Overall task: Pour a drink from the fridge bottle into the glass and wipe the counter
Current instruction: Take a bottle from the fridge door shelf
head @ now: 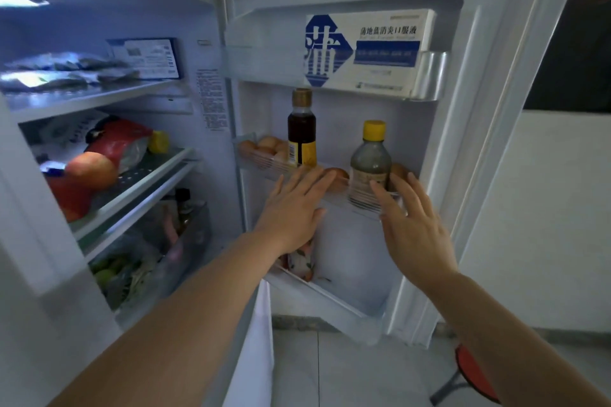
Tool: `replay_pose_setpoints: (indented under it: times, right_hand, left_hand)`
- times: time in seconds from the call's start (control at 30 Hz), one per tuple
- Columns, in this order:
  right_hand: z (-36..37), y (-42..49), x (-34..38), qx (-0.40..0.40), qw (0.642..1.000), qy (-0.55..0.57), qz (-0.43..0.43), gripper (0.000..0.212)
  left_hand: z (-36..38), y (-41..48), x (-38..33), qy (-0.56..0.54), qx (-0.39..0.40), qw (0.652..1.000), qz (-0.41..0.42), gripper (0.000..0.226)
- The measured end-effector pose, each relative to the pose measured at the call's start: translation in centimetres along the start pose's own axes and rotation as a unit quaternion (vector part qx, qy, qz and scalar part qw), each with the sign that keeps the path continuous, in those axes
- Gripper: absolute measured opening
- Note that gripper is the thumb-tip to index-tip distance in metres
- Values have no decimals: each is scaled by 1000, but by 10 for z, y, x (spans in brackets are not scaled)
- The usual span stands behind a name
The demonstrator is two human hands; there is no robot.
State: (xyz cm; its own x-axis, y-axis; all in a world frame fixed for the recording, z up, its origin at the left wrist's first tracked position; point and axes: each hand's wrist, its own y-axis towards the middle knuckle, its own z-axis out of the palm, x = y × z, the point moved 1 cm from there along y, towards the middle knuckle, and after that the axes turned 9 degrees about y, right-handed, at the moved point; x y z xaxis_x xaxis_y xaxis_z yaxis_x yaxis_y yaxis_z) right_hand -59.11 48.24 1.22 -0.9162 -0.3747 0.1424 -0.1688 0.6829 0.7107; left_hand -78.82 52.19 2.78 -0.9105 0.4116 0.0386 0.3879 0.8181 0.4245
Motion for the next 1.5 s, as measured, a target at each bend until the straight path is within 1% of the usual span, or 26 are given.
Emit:
replay_pose_setpoints:
  times: [0.1,0.2,0.3,0.37,0.47,0.53,0.6,0.67,0.7,0.73,0.77,0.83,0.87,0.93,1.0,1.03,1.1,1.2,1.27,1.37,1.5]
  right_hand:
    - [3,6,-17,14,999,25,23,57]
    - [6,12,-33,16,999,23,36,57]
    - [10,17,-48,7,999,14,38,58]
    - [14,20,-57,-1,999,6,39,59]
    - [19,25,-68,-17,999,1,39,60]
    - [24,28,-75,-38,998,3,43,58]
    - [30,26,-77,-84,996,3,32,49]
    - [39,19,-73,-135,991,-3,-2,42]
    - [46,15,-67,-144,989,3,-21,41]
    - [57,9,-60,-134,990,15,-35,41]
    - [70,3,-51,-106,993,32,-45,40]
    - [99,-8,-37,-9,997,56,-43,42]
    - [115,-9,-34,48,997,61,-26,48]
    - [145,-7,-33,150,985,79,31,62]
    - [171,1,-36,231,955,136,127,70]
    - [182,8,-38,251,937,169,171,74]
    - [204,19,-43,266,911,214,229,83]
    - [230,33,-45,275,887,257,269,90]
    - [245,39,-43,257,872,292,297,85]
    - [257,44,-38,201,848,355,338,72]
    - [263,43,-39,180,836,380,352,63]
  left_hand:
    - [11,11,-3,1,-13,1000,10,63]
    - [30,18,0,-16,-38,999,9,62]
    - [60,13,10,-40,-70,997,-16,60]
    - [86,5,19,-41,-71,996,-41,56]
    - [126,-8,33,-33,-29,998,-48,45]
    - [155,-14,43,-19,23,998,-49,49]
    - [179,-14,50,-11,62,997,-46,49]
    - [196,-12,52,-9,97,995,-33,54]
    - [202,-10,52,-2,109,994,-27,59]
    - [206,-8,51,7,115,993,-25,63]
    - [210,-7,50,11,118,993,-23,66]
    - [218,-8,48,7,126,992,-17,68]
    - [223,-10,48,2,128,992,-18,69]
    - [233,-13,48,-8,134,991,-26,68]
    - [236,-16,45,-29,152,987,-38,65]
    - [238,-17,44,-36,149,987,-46,63]
    - [242,-17,43,-37,144,987,-58,61]
    - [244,-19,45,-46,135,988,-52,57]
    - [246,-20,47,-31,137,989,-42,55]
    - [244,-20,46,-36,131,989,-53,58]
    - [242,-20,45,-34,131,989,-60,58]
